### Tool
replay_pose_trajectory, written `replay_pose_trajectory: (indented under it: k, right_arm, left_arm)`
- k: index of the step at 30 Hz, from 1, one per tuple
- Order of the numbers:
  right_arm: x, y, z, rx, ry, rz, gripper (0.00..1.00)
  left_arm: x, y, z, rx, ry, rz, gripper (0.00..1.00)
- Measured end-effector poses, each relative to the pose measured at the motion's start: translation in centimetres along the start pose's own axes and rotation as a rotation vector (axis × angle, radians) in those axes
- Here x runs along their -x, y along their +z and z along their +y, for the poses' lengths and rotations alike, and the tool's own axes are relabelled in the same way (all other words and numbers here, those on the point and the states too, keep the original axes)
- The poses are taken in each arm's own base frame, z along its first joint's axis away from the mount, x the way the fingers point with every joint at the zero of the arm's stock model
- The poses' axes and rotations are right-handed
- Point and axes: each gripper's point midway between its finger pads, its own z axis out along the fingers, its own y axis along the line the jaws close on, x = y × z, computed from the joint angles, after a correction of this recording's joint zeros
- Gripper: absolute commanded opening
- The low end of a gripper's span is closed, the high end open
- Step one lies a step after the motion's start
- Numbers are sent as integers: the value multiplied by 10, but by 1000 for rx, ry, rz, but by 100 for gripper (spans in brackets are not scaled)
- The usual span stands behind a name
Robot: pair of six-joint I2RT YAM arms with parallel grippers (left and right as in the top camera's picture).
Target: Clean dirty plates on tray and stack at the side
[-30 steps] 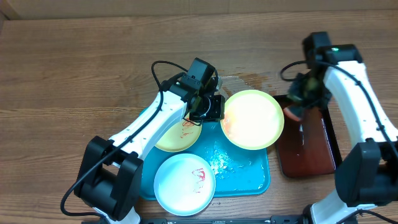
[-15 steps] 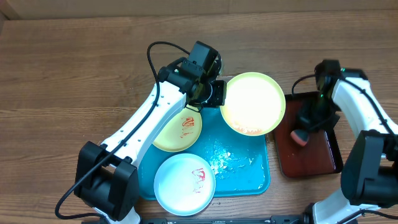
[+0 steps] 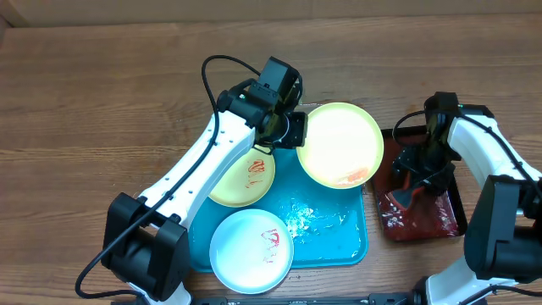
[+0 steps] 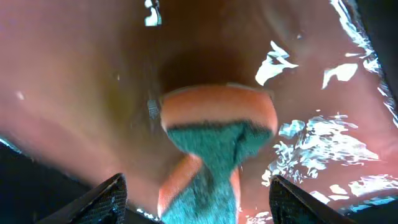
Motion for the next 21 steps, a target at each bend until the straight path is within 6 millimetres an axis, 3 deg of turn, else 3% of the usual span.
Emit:
replay_pose_trajectory:
  k: [3, 5, 11, 17, 21]
  right_arm:
    - [6, -21, 6, 11, -14, -14, 77]
    - [18, -46, 14, 36, -22, -60, 80]
    - [48, -145, 33, 135, -34, -241, 81]
    - [59, -247, 14, 236, 17, -434, 81]
    - [55, -293, -3, 304, 37, -522, 81]
  left_arm:
    - [-2, 0, 0, 13, 10, 2, 4]
    - [-3, 1, -1, 23, 19, 0, 4]
    - [-9, 5, -12, 39, 62, 0, 4]
    - [-9, 9, -24, 56, 107, -30, 4]
    - [-5, 7, -34, 65, 137, -60, 4]
